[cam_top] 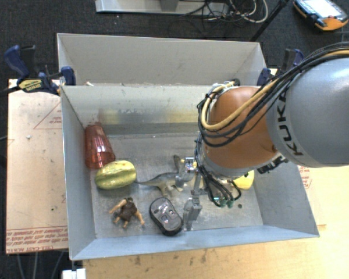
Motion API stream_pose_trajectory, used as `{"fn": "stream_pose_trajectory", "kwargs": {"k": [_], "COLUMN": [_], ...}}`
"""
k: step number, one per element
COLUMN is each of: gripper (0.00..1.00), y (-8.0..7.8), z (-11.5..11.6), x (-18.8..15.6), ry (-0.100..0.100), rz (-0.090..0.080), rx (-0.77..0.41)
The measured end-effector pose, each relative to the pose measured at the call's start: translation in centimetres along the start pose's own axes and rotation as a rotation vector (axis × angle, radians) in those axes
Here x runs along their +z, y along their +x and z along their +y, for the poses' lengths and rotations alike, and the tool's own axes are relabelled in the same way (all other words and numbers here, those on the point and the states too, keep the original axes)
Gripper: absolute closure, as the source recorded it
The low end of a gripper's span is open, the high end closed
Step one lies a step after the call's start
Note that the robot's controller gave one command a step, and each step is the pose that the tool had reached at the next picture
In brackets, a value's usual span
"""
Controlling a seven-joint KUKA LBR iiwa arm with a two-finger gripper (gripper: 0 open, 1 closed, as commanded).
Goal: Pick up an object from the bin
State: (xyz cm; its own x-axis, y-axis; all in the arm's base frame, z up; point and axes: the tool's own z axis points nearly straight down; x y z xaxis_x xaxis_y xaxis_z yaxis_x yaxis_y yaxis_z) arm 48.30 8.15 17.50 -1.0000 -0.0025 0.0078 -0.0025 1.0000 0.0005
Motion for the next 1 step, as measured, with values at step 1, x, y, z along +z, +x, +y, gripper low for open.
{"fn": "stream_pose_trajectory", "kwargs": {"k": [1], "gripper": [0.00], "y": [-0.18], "z": [-0.05], "x": [-0.31], "ry": [-0.001], "rz": [-0.007], "rx": [0.003]}}
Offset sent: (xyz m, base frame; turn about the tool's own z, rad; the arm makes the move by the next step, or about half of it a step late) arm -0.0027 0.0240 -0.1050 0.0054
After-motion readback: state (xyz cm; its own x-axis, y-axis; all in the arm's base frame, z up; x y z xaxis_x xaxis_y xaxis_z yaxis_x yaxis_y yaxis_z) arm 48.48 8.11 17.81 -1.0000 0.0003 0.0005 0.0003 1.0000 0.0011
